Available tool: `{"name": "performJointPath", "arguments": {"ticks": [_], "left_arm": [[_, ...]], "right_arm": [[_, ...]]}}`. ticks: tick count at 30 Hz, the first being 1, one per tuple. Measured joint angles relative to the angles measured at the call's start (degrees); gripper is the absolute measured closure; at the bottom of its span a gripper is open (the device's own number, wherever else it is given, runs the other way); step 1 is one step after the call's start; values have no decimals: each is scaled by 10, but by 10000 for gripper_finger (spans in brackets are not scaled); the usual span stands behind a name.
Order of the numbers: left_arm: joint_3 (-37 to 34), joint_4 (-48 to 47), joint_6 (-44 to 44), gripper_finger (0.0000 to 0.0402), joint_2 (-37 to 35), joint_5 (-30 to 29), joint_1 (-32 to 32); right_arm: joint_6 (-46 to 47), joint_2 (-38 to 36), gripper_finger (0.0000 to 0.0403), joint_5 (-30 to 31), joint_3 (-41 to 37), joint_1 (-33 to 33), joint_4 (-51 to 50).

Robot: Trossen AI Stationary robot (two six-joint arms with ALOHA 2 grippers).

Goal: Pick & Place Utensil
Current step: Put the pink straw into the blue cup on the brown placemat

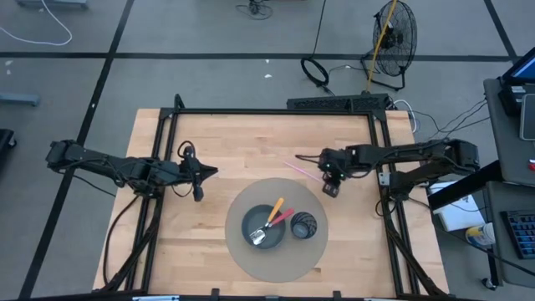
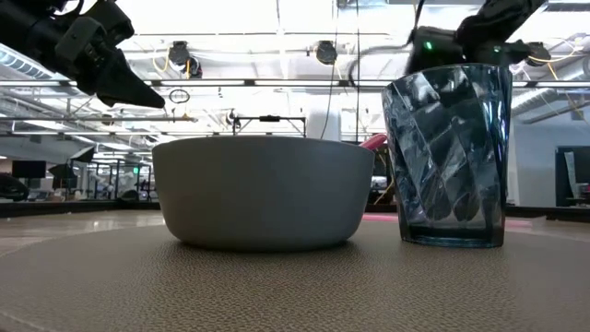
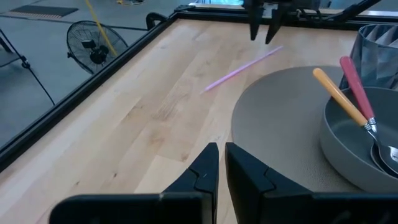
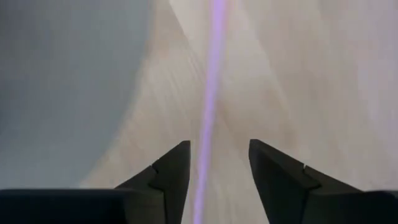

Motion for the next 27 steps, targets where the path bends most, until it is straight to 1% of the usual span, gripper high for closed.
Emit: {"name": "performJointPath", "arguments": {"ticks": [3, 5, 8, 13, 17, 21, 27], "left_arm": [[0, 0, -6, 366, 0, 0, 0], [0, 0, -10, 366, 1, 0, 0], [0, 0, -10, 366, 11, 0, 0], [0, 4, -15, 366, 38, -7, 0], [0, 4, -30, 366, 64, -25, 0], [0, 5, -39, 366, 82, -30, 0], [0, 8, -28, 366, 86, -32, 0]], "right_arm": [[-51, 2, 243, -3, 0, -2, 91], [-74, 8, 247, -4, 1, -10, 132], [-95, 21, 254, -7, 9, -29, 146], [-130, 63, 258, -36, 55, -59, 167], [-143, 123, 255, -52, 111, -77, 160], [-149, 188, 247, -63, 166, -86, 143], [-160, 268, 232, -63, 253, -87, 80]]}}
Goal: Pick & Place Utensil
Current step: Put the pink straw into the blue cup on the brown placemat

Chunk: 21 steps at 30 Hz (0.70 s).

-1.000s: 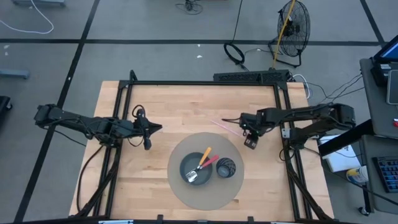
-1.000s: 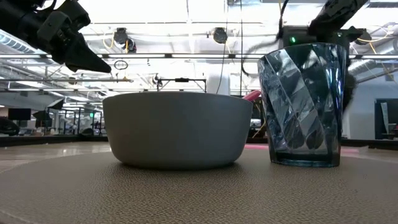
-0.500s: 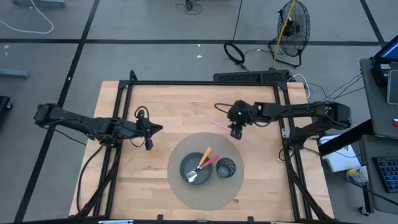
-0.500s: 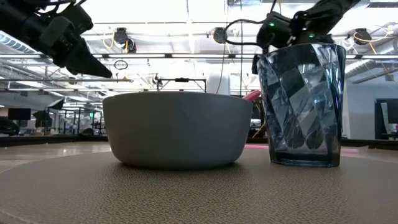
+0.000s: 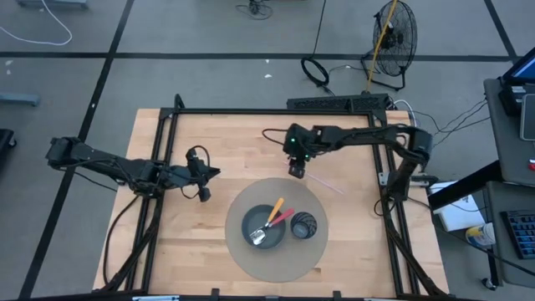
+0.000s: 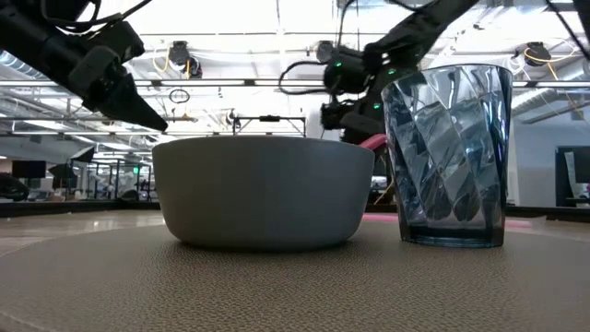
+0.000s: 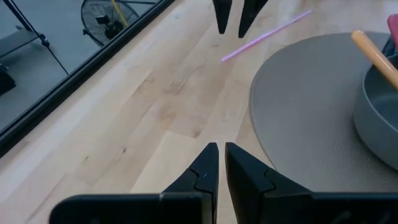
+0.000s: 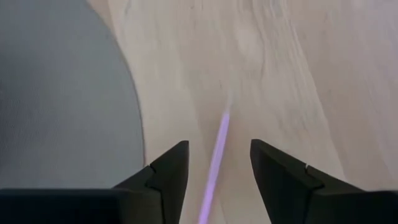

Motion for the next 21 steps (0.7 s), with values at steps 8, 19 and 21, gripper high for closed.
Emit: {"name": "performJointPath", "arguments": {"ticks": [8, 19, 21], "left_arm": [[0, -5, 9, 366, 0, 0, 0], [0, -8, 8, 366, 0, 0, 0], [0, -9, 7, 366, 0, 0, 0]], "right_arm": [[8, 47, 225, 4, 50, 3, -39], [18, 82, 221, 17, 49, 10, -43], [18, 82, 219, 19, 49, 10, -43]]}}
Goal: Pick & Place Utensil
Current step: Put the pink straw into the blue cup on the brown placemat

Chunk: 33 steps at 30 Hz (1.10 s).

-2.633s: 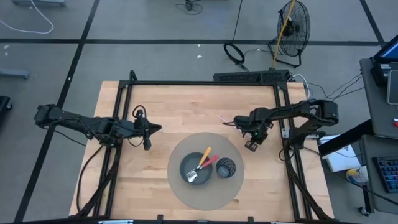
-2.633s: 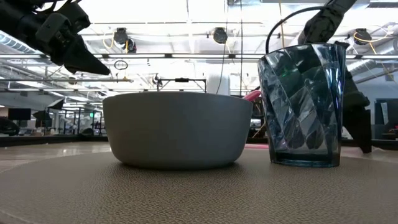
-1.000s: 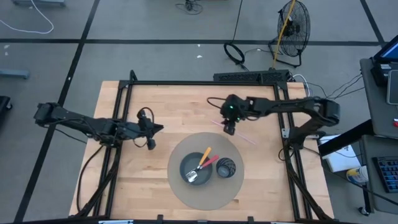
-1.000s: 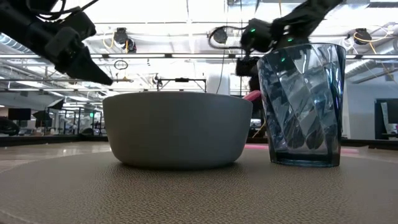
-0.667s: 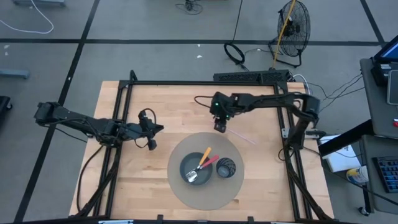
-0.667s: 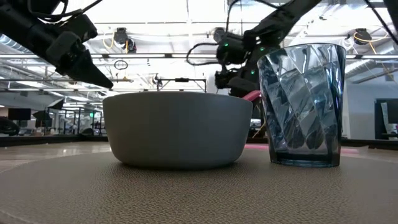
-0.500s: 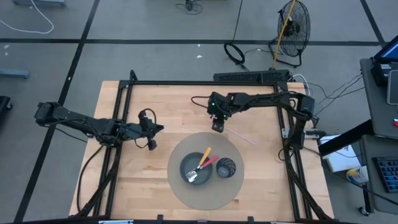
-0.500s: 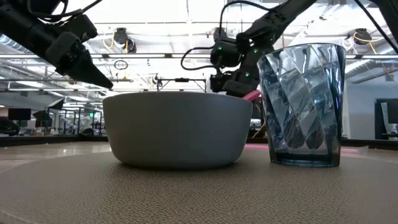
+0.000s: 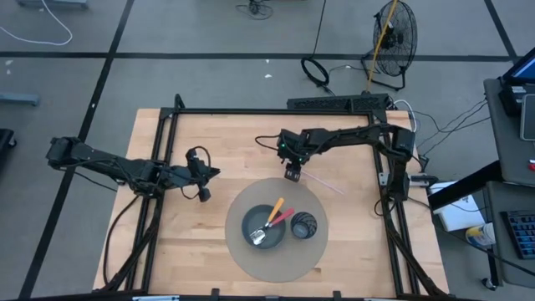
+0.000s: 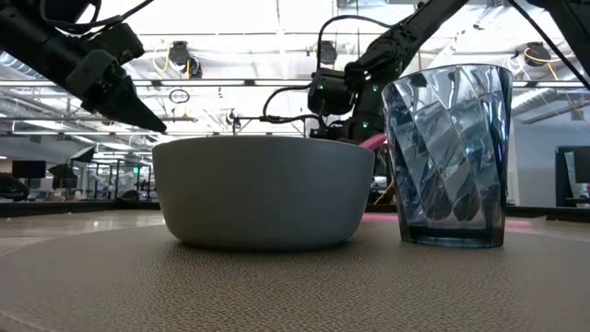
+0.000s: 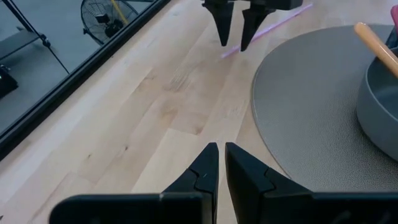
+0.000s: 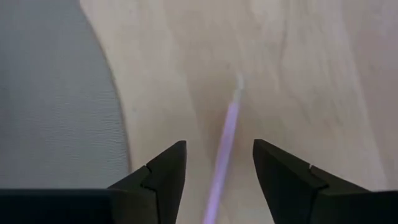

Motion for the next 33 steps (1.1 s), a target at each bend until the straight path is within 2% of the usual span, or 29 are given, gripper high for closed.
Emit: {"name": "performJointPath", "arguments": {"ticks": [7, 20, 33], "left_arm": [[0, 0, -2, 366, 0, 0, 0], [0, 0, -4, 366, 0, 0, 0], [0, 0, -12, 366, 0, 6, -1]], "right_arm": [[-2, 0, 227, 27, 0, 0, -5], [15, 0, 260, 40, -1, 5, -36], [25, -1, 250, 43, -16, 20, -28]]}}
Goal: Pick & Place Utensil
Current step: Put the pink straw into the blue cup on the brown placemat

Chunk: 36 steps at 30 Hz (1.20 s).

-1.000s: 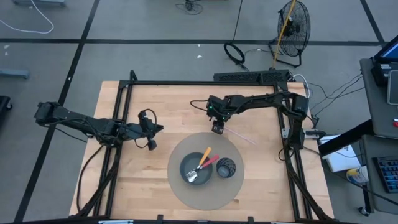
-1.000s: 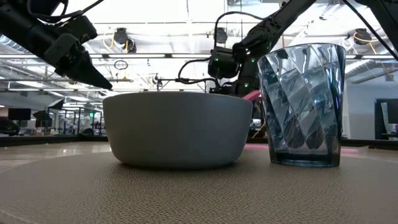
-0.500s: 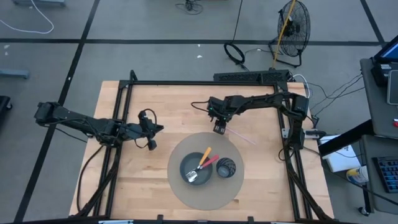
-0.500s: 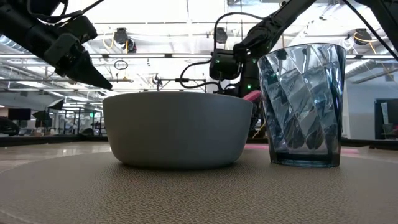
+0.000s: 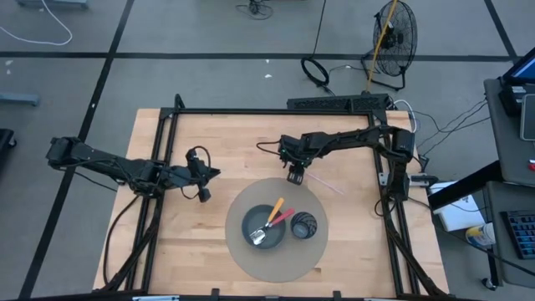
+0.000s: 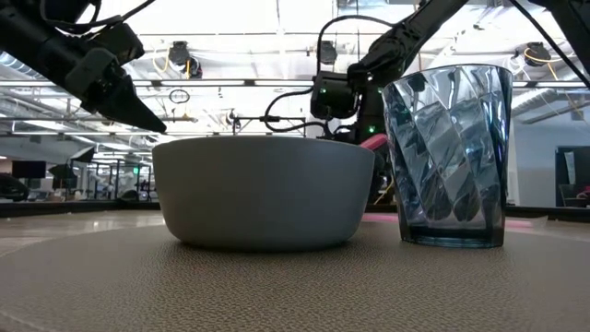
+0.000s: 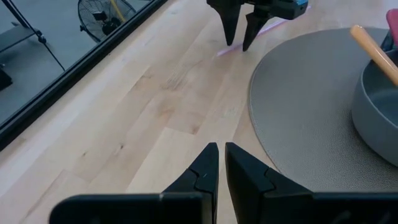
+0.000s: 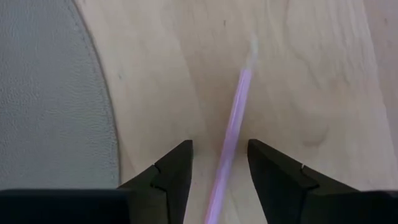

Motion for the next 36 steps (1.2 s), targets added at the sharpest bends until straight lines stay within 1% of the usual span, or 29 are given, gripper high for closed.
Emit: {"name": "performJointPath", "arguments": {"ticks": [5, 9, 18, 20, 24, 29, 36], "left_arm": [[0, 0, -1, 366, 0, 0, -7], [0, 0, -4, 366, 0, 0, -7], [0, 4, -7, 366, 0, 0, -7], [0, 4, -7, 366, 0, 0, -7], [0, 4, -8, 366, 0, 0, -7], [0, 4, -9, 366, 0, 0, -7], [0, 4, -12, 366, 0, -1, -7]], "right_arm": [[19, -3, 269, 1, -18, -3, -7], [21, -3, 294, 13, -27, -3, -7], [4, -2, 393, 13, -28, -2, -10], [2, -2, 396, 14, -28, -2, -11], [1, -1, 390, 14, -29, -2, -10], [-9, -1, 399, 15, -29, -2, 5], [-20, -10, 401, 15, -30, -2, 14]]}}
